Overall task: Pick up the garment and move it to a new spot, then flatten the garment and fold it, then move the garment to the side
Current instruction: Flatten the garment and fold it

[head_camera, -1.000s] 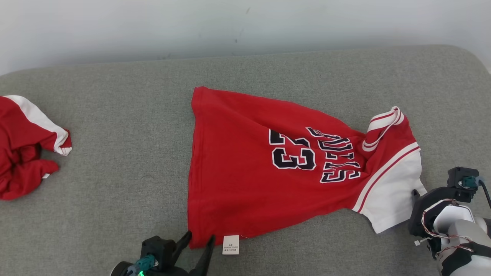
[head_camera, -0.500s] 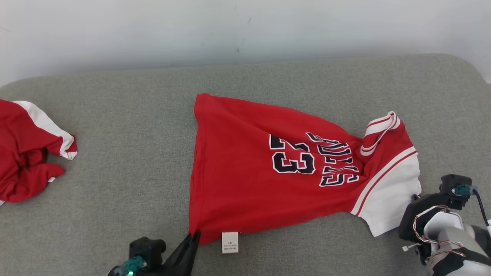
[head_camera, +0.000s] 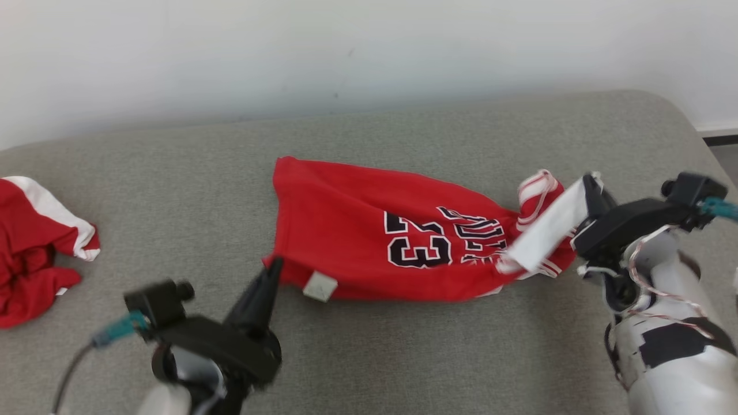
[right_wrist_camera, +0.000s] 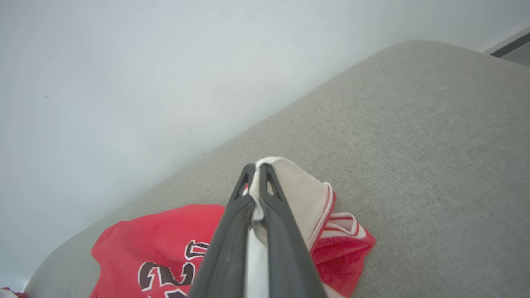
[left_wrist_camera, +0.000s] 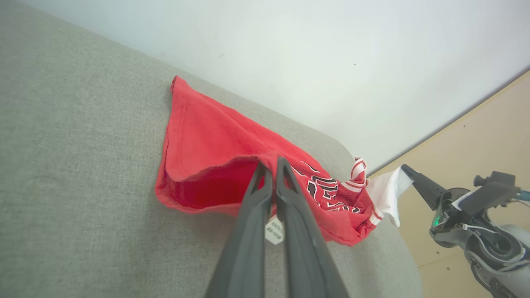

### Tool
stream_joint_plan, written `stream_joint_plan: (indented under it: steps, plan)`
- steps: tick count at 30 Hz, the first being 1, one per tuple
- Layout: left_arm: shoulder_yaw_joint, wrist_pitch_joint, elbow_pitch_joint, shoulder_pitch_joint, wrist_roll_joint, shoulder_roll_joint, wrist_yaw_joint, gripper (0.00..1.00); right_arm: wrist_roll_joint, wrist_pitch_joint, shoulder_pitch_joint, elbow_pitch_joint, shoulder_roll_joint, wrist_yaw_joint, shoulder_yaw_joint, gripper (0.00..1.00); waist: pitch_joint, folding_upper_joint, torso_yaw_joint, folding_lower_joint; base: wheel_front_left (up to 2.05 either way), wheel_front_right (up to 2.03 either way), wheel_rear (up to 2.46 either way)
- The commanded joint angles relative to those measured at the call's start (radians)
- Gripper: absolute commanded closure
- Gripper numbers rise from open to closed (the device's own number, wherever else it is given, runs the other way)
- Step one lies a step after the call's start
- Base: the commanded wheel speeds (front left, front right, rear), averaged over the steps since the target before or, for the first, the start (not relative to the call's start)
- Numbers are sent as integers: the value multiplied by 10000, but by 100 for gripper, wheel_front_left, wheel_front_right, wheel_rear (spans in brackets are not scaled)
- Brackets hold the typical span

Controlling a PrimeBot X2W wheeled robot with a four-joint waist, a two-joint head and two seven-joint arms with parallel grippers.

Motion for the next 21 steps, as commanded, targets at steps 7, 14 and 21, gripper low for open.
stream_joint_plan:
  steps: [7,14,21]
  plan:
    - [628,672,-160,-2087,-546,347,248,100,1277,1167,-178,-2512,-494,25,526,100,706,-2,-499,-1,0,0,0]
    - [1306,720,663,-5567,-251,845,779,100,1058,1607,-2696,-2481,-188,25,211,100,2771,-2,-924,-1,0,0,0]
    - [1702,-314,1883,-9054,273,1413,559,100,400,199,-6122,-1530,186,25,-384,100,4394,-2,-1128,-1,0,0,0]
